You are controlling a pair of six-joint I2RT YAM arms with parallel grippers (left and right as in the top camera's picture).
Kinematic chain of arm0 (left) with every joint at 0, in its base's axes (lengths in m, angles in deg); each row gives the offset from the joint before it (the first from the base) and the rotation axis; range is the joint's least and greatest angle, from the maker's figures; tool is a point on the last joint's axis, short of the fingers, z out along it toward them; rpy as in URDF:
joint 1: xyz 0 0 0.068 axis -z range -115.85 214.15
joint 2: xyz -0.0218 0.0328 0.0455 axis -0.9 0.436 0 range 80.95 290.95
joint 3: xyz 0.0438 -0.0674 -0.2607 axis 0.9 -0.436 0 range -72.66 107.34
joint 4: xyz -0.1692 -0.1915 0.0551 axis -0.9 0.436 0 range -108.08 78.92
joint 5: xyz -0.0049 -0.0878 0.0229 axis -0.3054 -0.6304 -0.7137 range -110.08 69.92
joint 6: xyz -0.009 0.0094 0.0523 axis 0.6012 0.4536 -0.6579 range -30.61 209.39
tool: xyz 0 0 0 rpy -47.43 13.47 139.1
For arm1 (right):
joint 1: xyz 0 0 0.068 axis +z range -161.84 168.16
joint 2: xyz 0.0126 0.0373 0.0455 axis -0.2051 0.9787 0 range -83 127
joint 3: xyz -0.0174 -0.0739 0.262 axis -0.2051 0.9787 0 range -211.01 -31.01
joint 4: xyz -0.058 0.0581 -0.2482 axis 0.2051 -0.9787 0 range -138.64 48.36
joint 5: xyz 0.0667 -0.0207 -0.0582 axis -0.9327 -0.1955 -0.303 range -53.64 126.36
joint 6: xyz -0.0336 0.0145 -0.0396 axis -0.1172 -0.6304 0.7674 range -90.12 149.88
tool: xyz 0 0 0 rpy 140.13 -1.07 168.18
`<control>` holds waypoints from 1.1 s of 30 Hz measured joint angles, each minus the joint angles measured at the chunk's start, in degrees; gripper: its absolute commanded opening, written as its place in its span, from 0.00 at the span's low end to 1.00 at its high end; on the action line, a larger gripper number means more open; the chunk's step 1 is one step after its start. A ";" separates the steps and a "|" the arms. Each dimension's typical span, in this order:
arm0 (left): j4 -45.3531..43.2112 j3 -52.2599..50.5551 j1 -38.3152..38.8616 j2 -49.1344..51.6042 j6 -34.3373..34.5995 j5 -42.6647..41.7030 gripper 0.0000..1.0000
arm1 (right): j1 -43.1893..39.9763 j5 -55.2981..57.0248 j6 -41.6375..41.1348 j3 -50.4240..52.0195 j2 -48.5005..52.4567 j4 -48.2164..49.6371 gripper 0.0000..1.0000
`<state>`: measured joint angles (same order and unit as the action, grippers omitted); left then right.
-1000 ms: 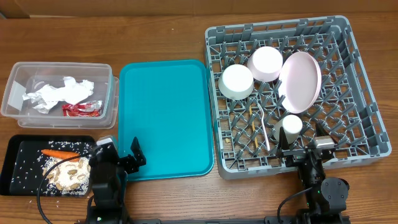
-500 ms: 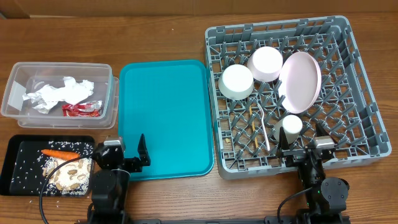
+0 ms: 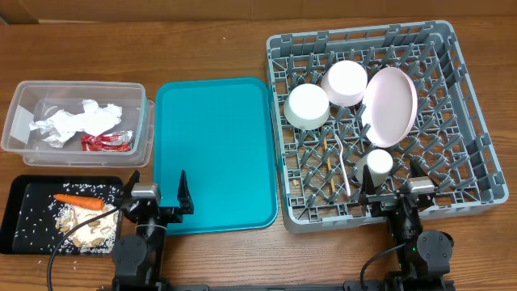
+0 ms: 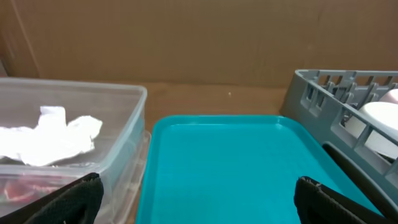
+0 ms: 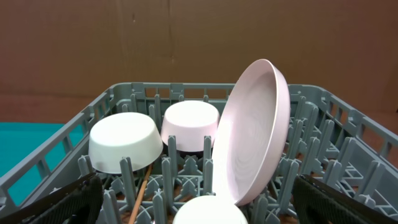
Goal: Sort waste into correct bins and load items into the dishwasher
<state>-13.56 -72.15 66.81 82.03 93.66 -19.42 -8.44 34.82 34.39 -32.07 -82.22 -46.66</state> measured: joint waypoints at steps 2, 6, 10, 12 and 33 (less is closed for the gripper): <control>0.02 0.00 0.00 -0.13 -0.50 0.00 1.00 | 0.00 0.00 0.00 0.00 0.00 -0.04 1.00; 0.02 0.00 0.00 -0.13 -2.19 0.02 1.00 | 0.00 -0.02 0.00 0.00 0.00 -0.02 1.00; 0.02 0.00 0.00 -0.13 -4.94 0.00 1.00 | 0.00 0.00 0.00 0.00 0.00 -0.02 1.00; 0.00 0.00 0.00 -0.13 -5.27 0.00 1.00 | 0.00 0.00 0.00 0.00 0.00 -0.04 1.00; 0.00 0.00 0.00 -0.13 -5.79 0.00 1.00 | 0.00 0.00 0.00 0.00 0.00 -0.04 1.00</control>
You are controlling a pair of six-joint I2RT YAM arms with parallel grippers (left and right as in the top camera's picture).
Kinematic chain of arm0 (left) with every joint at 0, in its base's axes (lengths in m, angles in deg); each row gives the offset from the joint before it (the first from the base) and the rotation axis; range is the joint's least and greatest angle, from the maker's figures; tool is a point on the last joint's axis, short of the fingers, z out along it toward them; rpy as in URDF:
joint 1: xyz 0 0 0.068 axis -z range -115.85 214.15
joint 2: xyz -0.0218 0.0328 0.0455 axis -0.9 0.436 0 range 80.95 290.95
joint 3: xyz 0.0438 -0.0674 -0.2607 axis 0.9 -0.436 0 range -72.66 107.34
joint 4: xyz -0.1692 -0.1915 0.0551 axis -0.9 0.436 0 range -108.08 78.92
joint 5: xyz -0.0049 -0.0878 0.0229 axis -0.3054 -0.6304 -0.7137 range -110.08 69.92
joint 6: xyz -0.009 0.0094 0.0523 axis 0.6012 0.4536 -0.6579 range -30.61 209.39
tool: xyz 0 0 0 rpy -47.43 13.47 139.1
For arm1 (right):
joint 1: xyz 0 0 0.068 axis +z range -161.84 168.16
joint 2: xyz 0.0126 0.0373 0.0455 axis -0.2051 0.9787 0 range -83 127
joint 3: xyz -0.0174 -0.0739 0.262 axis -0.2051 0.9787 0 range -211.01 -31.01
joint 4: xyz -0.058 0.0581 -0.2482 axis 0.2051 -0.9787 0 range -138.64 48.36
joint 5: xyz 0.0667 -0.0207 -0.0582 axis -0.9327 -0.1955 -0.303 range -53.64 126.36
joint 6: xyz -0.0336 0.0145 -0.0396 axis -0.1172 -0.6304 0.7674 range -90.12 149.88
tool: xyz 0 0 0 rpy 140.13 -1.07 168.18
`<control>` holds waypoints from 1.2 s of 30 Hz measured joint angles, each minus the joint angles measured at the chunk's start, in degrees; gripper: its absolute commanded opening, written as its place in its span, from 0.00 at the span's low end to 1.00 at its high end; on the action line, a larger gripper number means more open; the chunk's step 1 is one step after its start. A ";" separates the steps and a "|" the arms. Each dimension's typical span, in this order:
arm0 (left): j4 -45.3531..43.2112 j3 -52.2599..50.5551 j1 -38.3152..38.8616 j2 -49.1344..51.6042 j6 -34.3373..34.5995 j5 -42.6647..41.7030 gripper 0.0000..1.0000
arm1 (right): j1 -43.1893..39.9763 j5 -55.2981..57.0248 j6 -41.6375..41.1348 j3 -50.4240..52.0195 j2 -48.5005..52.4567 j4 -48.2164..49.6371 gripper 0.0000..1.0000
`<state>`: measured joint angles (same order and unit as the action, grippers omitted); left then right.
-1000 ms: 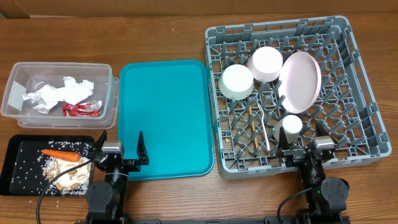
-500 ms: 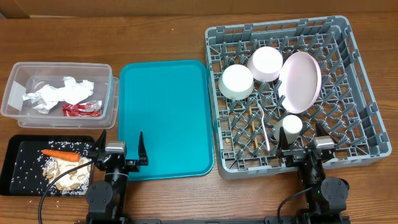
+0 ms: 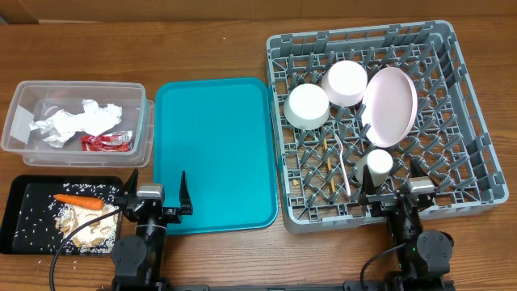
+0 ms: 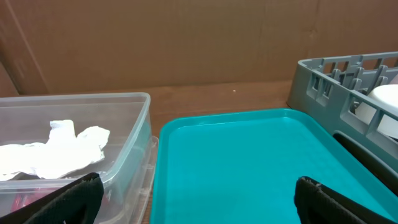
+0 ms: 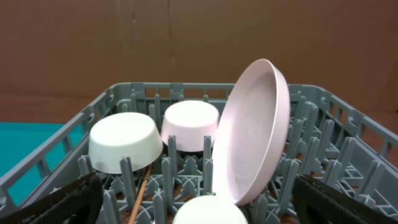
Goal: Sort waste into correct bins and load items into the dishwasher
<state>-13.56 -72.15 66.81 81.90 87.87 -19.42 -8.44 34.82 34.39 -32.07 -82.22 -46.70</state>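
The grey dishwasher rack [image 3: 472, 166] holds a pink plate [image 3: 390, 105] on edge, a pink bowl [image 3: 346, 82], a white bowl [image 3: 308, 107], a white cup [image 3: 380, 162] and cutlery [image 3: 343, 166]. The teal tray [image 3: 214, 153] lies bare. A clear bin [image 3: 24, 97] contains crumpled paper [image 3: 77, 121] and a red wrapper [image 3: 107, 142]. A black tray [image 3: 16, 234] carries a carrot [image 3: 78, 201] and rice. My left gripper [image 3: 155, 200] is open at the teal tray's front edge. My right gripper [image 3: 396, 187] is open at the rack's front edge. Both hold nothing.
Brown cardboard walls stand behind the table in both wrist views. The rack's front wall [image 5: 56, 162] rises just ahead of my right fingers. The clear bin's wall [image 4: 134, 134] borders the teal tray [image 4: 249, 168] on the left.
My left gripper has shifted slightly to the right and tilted, so the teal tray sits further right in its view. The right arm has not moved.
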 measured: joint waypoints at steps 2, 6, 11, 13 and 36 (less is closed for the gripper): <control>0.00 0.00 0.00 0.00 0.00 0.00 1.00 | 0.00 0.00 0.00 0.00 0.00 0.02 1.00; 0.00 0.00 0.00 0.00 0.00 0.00 1.00 | 0.00 -0.04 0.00 0.00 0.00 0.02 1.00; 0.00 0.00 0.00 0.00 0.00 0.00 1.00 | 0.00 0.00 -0.02 0.00 0.00 0.02 1.00; 0.00 0.00 0.00 0.00 0.00 0.02 1.00 | 0.00 -0.02 0.00 0.00 0.00 0.04 1.00; 0.00 0.00 0.00 0.00 0.00 0.02 1.00 | -2.60 -0.13 -0.02 0.00 0.00 0.00 1.00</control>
